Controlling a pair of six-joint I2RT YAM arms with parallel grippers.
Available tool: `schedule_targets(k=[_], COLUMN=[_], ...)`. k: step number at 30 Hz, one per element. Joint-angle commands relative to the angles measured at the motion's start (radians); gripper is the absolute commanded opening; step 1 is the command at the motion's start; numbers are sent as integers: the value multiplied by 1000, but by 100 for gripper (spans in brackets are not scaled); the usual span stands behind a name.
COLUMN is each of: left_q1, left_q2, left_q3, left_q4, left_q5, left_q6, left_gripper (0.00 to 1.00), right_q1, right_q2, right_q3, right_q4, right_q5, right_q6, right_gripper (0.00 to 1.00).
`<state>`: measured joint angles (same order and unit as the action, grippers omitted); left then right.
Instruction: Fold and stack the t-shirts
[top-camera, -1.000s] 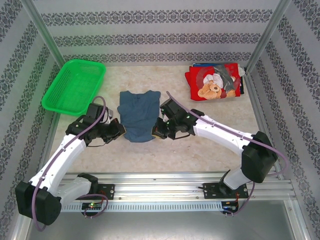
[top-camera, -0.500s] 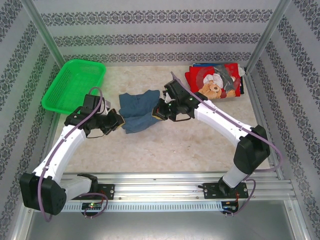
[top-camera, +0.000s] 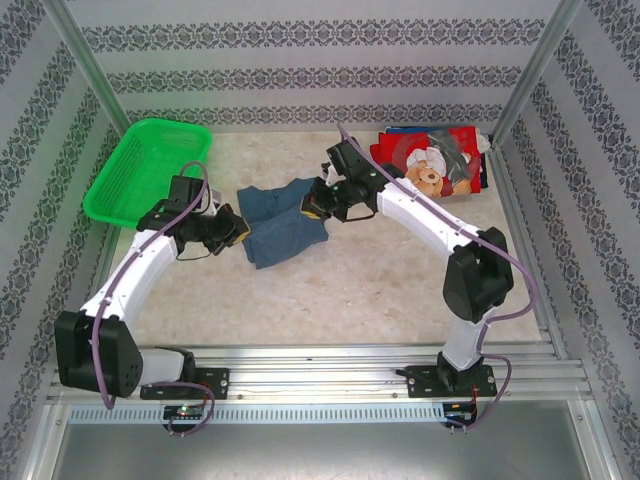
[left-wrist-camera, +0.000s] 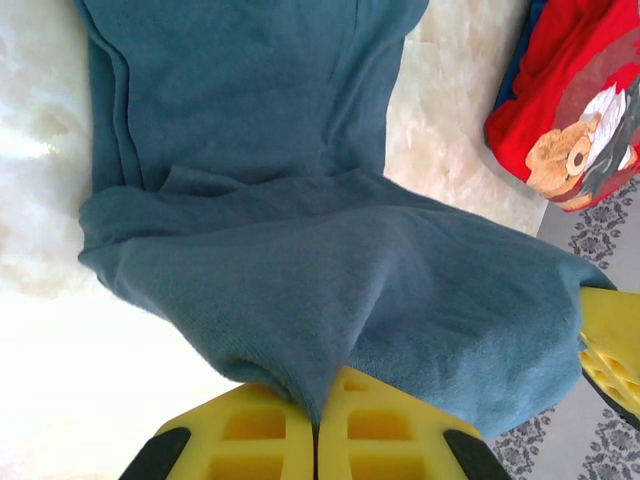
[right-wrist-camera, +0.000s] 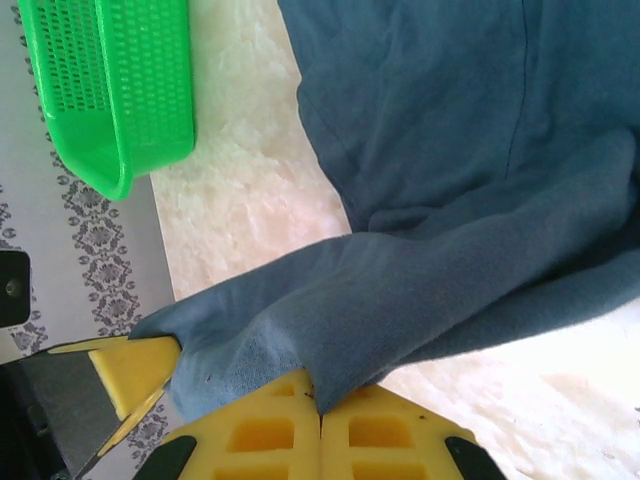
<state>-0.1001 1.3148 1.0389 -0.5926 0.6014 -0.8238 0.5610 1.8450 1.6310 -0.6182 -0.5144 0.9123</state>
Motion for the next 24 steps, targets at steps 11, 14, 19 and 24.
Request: schedule_targets(k=[11, 14, 19, 24], left_q1=[84, 100, 123, 144], left_q2=[137, 172, 248, 326], left_q3=[116, 132, 169, 212], left_q4=[75, 88, 111, 129], left_q5=[50, 58, 76, 86], left_q6=[70, 77, 90, 104], left_gripper=[2, 2, 2, 2], right_q1=[-53, -62, -80, -99], right_q2=[169, 216, 310, 389], right_q3=[221, 272, 379, 467], right_q4=[-43, -50, -81, -102], right_q5=[-58, -65, -79, -90], right_q6=[-42, -46, -58, -62], right_gripper=[0, 0, 0, 0])
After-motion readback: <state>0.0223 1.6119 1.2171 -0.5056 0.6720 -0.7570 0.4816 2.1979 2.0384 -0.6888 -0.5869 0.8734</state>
